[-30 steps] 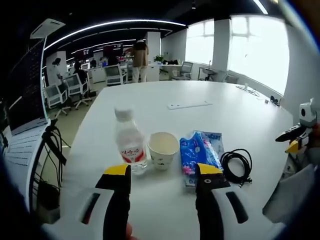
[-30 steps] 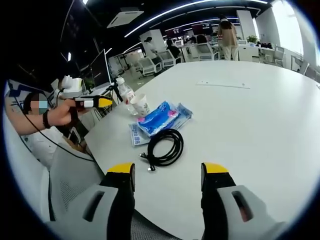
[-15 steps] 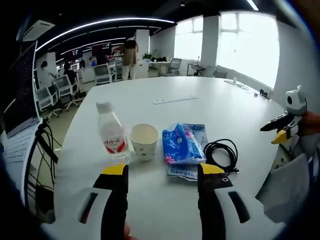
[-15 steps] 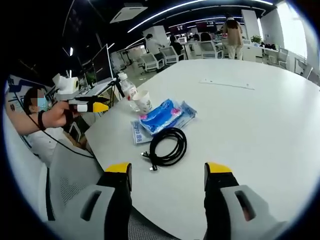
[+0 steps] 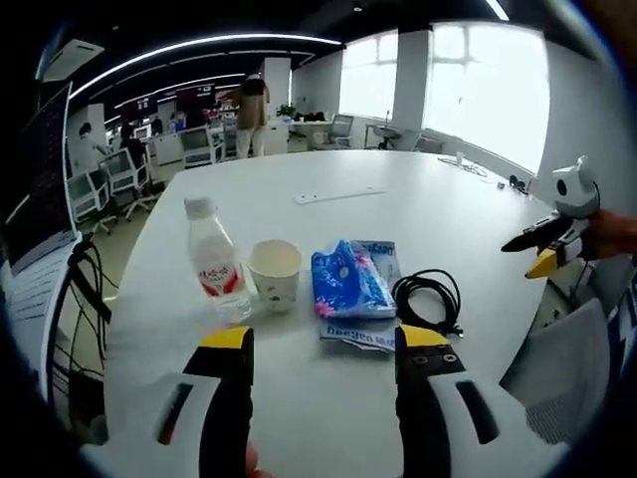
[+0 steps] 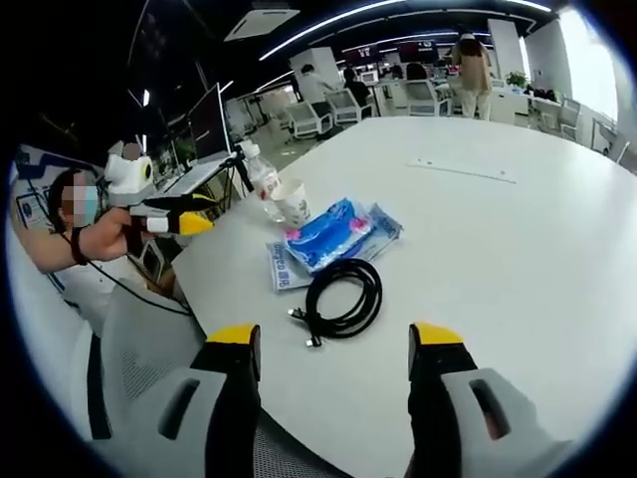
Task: Arrange the tabletop items into an orderly group along one side of the table until the central work area is clear of visible clutter.
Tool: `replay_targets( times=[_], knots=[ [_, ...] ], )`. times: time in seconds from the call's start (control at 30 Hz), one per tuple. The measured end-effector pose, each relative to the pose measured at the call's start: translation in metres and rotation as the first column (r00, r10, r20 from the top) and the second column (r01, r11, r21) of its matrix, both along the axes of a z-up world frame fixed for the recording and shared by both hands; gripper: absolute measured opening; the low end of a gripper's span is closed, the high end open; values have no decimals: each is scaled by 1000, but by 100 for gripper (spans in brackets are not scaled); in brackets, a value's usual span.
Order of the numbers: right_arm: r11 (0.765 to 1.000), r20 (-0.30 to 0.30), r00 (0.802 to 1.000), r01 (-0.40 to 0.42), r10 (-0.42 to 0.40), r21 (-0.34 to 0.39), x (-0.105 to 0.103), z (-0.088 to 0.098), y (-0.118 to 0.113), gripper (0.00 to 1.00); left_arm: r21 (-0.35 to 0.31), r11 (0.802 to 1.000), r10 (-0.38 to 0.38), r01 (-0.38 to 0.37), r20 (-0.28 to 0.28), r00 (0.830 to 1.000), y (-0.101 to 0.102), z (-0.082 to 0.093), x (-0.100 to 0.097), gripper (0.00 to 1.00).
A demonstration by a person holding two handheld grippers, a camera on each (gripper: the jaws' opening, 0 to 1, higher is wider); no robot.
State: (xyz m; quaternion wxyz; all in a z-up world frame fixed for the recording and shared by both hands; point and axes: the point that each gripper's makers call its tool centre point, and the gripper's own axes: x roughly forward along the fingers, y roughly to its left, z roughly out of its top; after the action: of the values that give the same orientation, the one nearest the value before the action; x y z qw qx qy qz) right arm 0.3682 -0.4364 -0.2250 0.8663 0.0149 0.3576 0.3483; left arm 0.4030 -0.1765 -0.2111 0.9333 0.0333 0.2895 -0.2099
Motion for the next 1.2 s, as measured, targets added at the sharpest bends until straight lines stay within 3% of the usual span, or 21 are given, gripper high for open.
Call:
replay_targets(
  times=[0.57, 1.2],
  knots=[
    [999, -25, 999, -42, 42, -11, 19, -13, 22, 62, -20, 999, 42, -43, -2, 999, 8, 0, -10, 58],
    [999, -92, 995, 35, -35, -3, 49, -58, 37, 59, -25, 998, 61, -62, -18, 998, 7, -2, -26, 58]
  ],
)
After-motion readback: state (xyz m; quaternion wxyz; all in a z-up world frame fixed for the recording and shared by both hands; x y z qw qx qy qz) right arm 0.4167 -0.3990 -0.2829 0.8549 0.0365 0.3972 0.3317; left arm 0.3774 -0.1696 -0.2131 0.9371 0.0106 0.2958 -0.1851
